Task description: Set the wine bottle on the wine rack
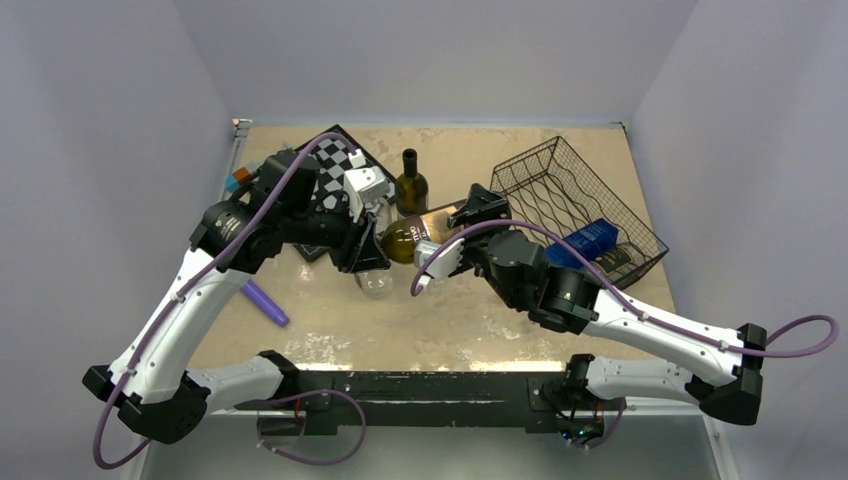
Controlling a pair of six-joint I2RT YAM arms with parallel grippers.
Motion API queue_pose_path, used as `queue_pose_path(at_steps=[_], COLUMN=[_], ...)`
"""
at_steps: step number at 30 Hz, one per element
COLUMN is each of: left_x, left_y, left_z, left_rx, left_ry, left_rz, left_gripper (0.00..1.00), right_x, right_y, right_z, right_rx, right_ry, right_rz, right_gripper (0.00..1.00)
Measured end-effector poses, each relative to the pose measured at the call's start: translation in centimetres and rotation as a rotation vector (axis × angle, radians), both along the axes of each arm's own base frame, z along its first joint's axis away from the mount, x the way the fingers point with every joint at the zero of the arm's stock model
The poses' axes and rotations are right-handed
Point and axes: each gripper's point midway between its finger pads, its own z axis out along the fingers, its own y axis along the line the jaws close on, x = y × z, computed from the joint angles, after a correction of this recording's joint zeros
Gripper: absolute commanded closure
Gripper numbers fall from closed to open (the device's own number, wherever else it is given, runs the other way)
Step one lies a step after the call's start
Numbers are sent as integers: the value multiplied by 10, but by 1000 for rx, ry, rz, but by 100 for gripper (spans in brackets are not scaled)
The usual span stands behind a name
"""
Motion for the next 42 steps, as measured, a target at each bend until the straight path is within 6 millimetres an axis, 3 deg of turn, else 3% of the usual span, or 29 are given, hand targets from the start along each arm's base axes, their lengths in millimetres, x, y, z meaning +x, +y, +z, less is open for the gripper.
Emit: queue_pose_path(at_steps=[5,12,17,22,26,30,32,35,42], left_x=[1,1,1,5,10,11,11,5,6], left_y=[-3,-6,-8,-9,-8,-8,-8,-10,-12], left_z=[-4,-7,-9,-14,-20,-23,-24,-25,-29], left_rx=[6,10,13,30,58,68,71,75,83], left_ry=[22,34,43,36,32,31,26,25,47], left_rz=[-10,-22,-34,-41,-33,-38,-49,-89,-104], left_gripper=[76,72,59,53,53,61,71,99,100], right_x=[-2,-2,-5,-5,-6,-6,-6,-6,-8], right_y=[-4,-8,-10,-11,-12,-13,-13,-14,-16], right_z=[-7,-12,-13,-15,-16,-16,-17,-19,-24], right_rx=[-2,-6,-9,-15,-23,-28,-29,-37,-34], right_ry=[31,49,62,68,70,71,72,81,105], right_rz=[-15,-36,-44,-50,-52,-55,-54,-58,-65], right_gripper=[100,100,100,100,100,100,100,100,100])
